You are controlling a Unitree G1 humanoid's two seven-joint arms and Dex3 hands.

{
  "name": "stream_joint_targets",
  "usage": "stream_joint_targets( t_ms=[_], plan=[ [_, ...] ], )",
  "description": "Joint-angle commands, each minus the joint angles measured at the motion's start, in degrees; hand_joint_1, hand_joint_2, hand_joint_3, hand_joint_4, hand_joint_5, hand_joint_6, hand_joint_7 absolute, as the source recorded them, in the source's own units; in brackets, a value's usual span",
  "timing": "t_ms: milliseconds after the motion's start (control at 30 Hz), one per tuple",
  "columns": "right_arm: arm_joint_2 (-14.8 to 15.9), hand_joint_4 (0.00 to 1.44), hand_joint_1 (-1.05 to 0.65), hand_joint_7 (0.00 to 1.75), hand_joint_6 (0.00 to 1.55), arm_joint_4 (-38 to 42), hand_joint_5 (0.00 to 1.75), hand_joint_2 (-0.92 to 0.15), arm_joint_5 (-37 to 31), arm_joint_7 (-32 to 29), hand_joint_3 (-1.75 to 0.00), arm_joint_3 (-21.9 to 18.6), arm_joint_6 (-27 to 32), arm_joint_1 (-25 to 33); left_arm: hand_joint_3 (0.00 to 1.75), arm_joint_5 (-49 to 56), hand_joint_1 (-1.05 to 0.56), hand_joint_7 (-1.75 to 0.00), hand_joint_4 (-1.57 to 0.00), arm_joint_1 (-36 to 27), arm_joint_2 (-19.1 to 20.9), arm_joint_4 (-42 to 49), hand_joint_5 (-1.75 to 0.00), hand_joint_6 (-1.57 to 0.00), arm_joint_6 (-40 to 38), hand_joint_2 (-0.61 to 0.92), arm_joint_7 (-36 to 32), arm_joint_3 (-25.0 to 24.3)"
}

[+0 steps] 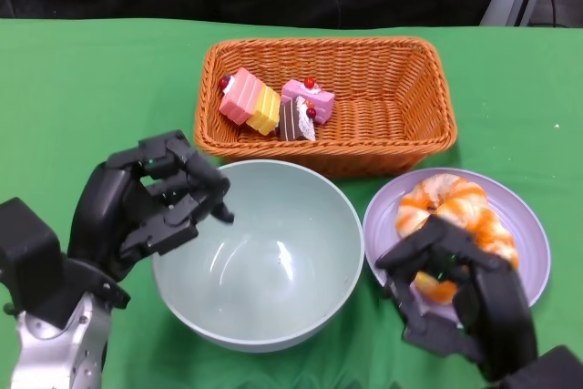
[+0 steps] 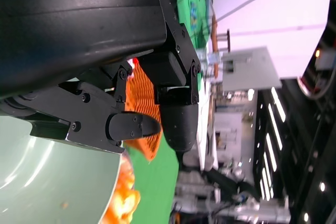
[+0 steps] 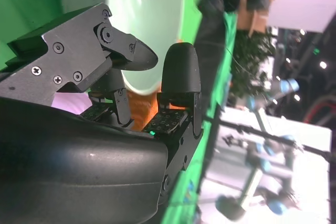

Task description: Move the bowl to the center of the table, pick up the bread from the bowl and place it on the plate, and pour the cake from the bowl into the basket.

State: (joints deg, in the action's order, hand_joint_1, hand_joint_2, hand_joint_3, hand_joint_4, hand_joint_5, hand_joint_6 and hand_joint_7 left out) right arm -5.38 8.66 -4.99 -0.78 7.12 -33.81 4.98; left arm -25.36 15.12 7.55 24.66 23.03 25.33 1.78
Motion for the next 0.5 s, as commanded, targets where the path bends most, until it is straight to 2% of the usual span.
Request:
stream_joint_targets(
  t_ms=[33,267,333,433,467,500],
  plan=[
    [-0.02,0.69,-0.10,1.30,0.67,-3.99,1.56,-0.55,1.09,-0.42,-1.01,-0.67,1.13,0.10,0.75,0.87,-0.03,-1.35,-0.86,-1.23,-0.33,1.27,-1.57,-0.89,0.36,0.68,2.94,-1.73],
    [0.05,0.70,-0.07,1.30,0.67,-8.17,1.55,-0.55,1.51,-0.28,-1.06,-0.57,3.53,0.91,0.72,2.71,-0.02,-1.33,-0.88,-3.52,-1.28,2.05,-1.53,-0.89,1.84,0.70,7.29,-3.44],
    [0.21,0.70,-0.07,1.31,0.67,-9.21,1.55,-0.57,1.87,0.04,-1.03,-0.46,4.42,0.88,0.72,3.20,0.00,-1.32,-0.88,-4.37,-1.54,1.72,-1.52,-0.89,2.01,0.71,8.06,-3.56],
    [0.59,0.69,-0.08,1.33,0.66,-10.51,1.56,-0.65,2.58,0.91,-0.87,-0.32,5.92,0.63,0.68,3.94,-0.01,-1.34,-0.86,-5.16,-1.83,1.43,-1.55,-0.87,2.68,0.75,8.98,-3.60],
    [0.76,0.69,-0.09,1.33,0.65,-11.06,1.56,-0.70,3.37,1.61,-0.77,-0.26,6.66,0.43,0.66,4.37,-0.01,-1.35,-0.86,-5.30,-1.92,1.35,-1.56,-0.87,2.99,0.76,8.93,-3.59],
    [0.87,0.68,-0.12,1.34,0.65,-11.49,1.57,-0.80,3.97,2.14,-0.56,-0.24,7.23,0.31,0.64,4.70,-0.01,-1.35,-0.86,-5.38,-2.00,1.30,-1.56,-0.87,3.20,0.78,8.87,-3.61]
  ],
)
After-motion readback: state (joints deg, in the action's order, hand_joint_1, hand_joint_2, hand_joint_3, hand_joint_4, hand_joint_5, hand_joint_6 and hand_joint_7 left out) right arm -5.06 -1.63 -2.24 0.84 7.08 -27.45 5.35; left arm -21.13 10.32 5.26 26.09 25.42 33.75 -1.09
